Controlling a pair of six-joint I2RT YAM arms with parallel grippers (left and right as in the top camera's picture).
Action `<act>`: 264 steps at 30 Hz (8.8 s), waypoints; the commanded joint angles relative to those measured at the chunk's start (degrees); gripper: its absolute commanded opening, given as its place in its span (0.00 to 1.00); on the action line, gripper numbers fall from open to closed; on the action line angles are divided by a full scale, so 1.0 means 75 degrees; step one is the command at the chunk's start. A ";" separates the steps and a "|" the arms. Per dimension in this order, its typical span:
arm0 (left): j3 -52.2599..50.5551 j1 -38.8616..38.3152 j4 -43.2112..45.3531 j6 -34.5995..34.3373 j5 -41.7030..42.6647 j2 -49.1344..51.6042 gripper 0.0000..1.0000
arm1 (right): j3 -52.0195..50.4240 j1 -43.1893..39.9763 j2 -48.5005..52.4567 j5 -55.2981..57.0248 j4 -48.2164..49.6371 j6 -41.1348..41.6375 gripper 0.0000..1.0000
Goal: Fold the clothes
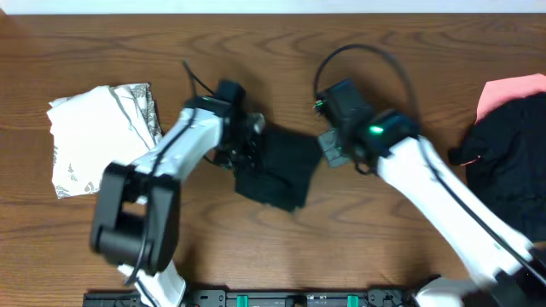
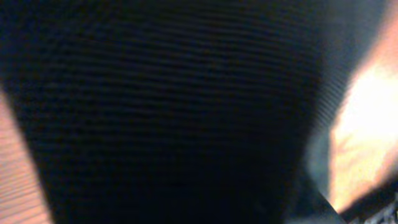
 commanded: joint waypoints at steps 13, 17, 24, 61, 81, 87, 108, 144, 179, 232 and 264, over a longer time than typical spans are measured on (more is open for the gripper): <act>0.1262 0.1597 -0.0160 0.0111 -0.2602 -0.2259 0.06 | 0.0009 -0.0807 -0.0702 0.0219 -0.0734 0.0003 0.04; 0.1492 0.2148 -0.0137 0.0291 -0.2634 -0.2282 0.06 | 0.0006 -0.0807 -0.0702 0.0216 -0.0749 0.0003 0.04; 0.1501 0.3398 -0.0102 0.0291 -0.2620 -0.2282 0.06 | 0.0003 -0.0807 -0.0702 0.0219 -0.0775 0.0003 0.05; 0.3870 0.8035 -0.1912 0.3777 0.3695 0.0592 0.06 | -0.0157 -0.0807 -0.0425 0.0210 -0.1084 0.0009 0.05; 0.5123 0.8032 -0.4278 0.6481 0.4071 0.1947 0.06 | -0.0160 -0.0807 0.0134 0.0160 -0.1084 0.0009 0.04; 0.5074 0.8038 -0.4768 0.7895 0.4185 0.2020 0.06 | -0.0160 -0.0918 0.0134 0.0160 -0.1107 0.0009 0.05; 0.5071 0.8856 -0.4707 0.8693 0.4433 0.2343 0.06 | -0.0160 -0.1690 0.0134 0.0157 -0.1370 0.0009 0.04; 0.5112 1.0147 -0.2256 0.3334 0.4322 0.3885 0.98 | -0.0160 -0.1702 0.0134 -0.0073 -0.1259 0.0070 0.05; 0.4928 0.5324 -0.2273 -0.1661 -0.8591 0.0437 0.60 | -0.0160 -0.1699 0.0137 -0.0729 -0.0889 0.0242 0.04; 0.4975 0.4266 -0.2465 -0.1457 -0.6408 -0.0236 0.98 | -0.0160 -0.1693 0.0134 -0.0915 -0.0664 0.0239 0.22; 0.4339 0.2343 -0.1751 0.0968 -0.1801 0.1923 0.20 | -0.0160 -0.1693 0.0134 -0.1364 -0.0551 0.0239 0.49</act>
